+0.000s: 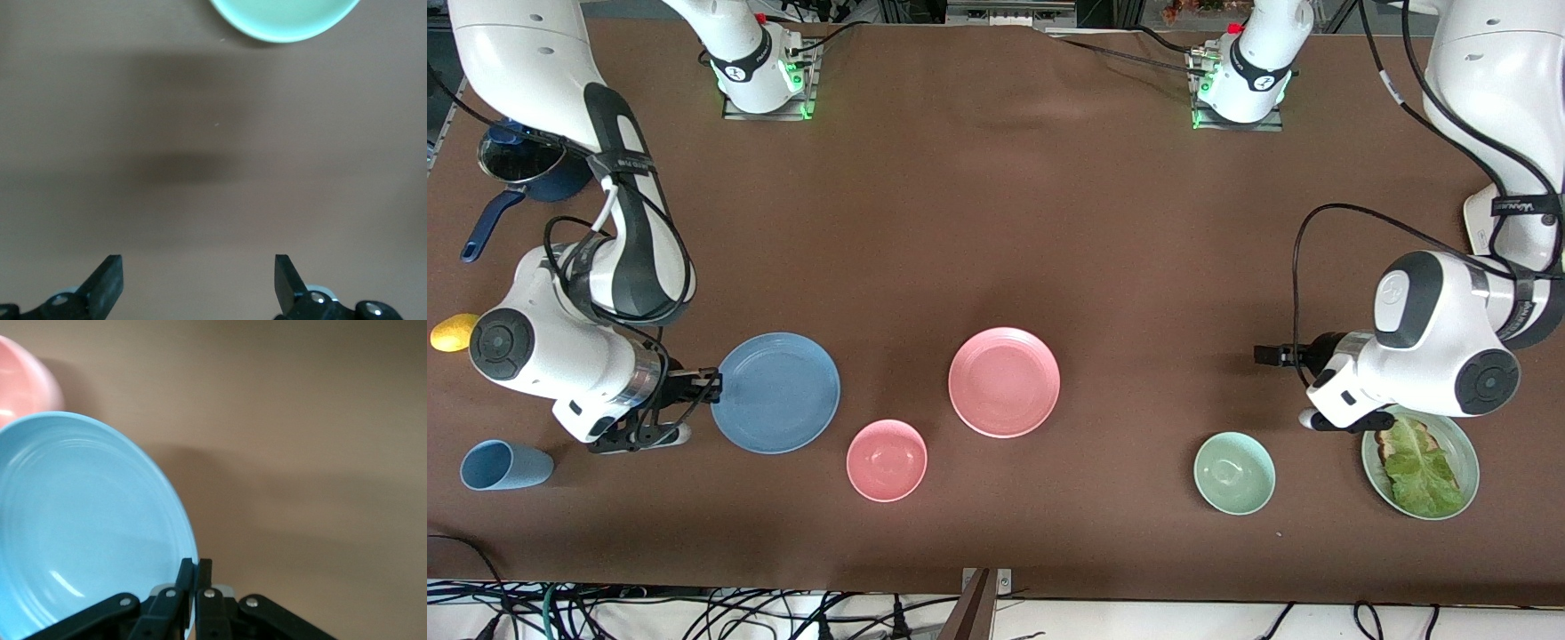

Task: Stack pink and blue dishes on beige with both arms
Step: 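Lift the blue plate with the right gripper toward the pink plate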

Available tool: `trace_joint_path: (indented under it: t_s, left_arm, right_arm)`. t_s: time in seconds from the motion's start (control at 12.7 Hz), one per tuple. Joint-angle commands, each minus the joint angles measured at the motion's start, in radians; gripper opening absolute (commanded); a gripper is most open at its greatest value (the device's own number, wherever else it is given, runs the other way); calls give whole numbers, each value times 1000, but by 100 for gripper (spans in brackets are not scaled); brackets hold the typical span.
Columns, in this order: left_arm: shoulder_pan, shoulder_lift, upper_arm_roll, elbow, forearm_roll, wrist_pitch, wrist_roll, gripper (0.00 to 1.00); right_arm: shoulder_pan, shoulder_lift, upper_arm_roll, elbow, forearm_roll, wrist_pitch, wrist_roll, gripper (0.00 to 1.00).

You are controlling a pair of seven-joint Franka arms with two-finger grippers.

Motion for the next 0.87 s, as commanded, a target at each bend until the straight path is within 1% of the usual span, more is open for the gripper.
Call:
trace_joint_path:
  t_s: [0.0,0.08,0.16,0.32,0.39,0.63,0.79]
  left_arm:
    - [24,-90,-9,-46,65,-44,24,100]
    - [47,-93,-11,-46,68,-50,24,100]
    - [59,-116,-11,-55,68,-52,28,100]
    - [63,-174,-8,-79,68,-52,34,100]
    - [61,-211,-5,-111,68,-47,45,100]
    - [50,-308,57,-168,56,-46,183,100]
    - [41,-363,92,-188,48,-44,211,100]
  right_arm:
    - [-6,-19,50,55,84,-41,-13,0]
    - [-4,-19,85,71,86,-64,0,0]
    - [-4,-19,107,83,86,-64,31,0]
    - [5,-18,162,97,84,-60,106,0]
    - [19,-3,176,103,83,-52,152,0]
    - [102,57,179,108,71,51,246,0]
    - [169,108,173,108,46,162,321,0]
